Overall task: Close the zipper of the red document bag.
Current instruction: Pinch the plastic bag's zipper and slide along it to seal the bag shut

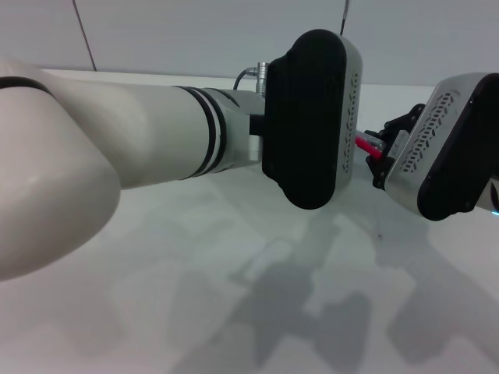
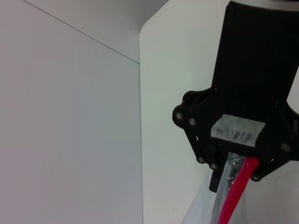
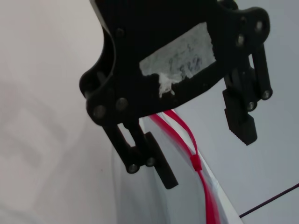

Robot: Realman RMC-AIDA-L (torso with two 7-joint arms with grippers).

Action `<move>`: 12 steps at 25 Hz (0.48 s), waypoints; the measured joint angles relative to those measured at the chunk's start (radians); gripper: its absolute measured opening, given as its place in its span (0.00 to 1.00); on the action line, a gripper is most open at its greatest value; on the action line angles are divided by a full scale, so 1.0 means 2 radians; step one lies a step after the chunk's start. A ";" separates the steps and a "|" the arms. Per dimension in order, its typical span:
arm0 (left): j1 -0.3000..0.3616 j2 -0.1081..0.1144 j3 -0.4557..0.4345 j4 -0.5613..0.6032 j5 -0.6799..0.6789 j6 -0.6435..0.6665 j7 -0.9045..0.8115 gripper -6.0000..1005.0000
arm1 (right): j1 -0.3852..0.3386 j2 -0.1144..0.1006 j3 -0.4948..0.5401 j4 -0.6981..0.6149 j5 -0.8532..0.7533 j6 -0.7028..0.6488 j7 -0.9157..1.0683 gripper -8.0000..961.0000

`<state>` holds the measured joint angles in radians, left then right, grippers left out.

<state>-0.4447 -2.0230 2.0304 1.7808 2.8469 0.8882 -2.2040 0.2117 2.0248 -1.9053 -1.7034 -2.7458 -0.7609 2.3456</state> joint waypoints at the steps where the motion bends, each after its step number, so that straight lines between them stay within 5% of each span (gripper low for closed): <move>1: 0.000 0.000 0.000 0.000 0.000 0.000 0.000 0.65 | 0.000 0.000 0.000 0.000 0.000 0.000 0.000 0.06; 12: 0.004 0.000 0.000 -0.001 0.002 -0.001 0.001 0.62 | -0.002 0.001 0.001 -0.002 0.001 0.000 0.000 0.06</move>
<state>-0.4362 -2.0234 2.0310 1.7787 2.8512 0.8856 -2.2030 0.2082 2.0266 -1.9036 -1.7082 -2.7442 -0.7609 2.3454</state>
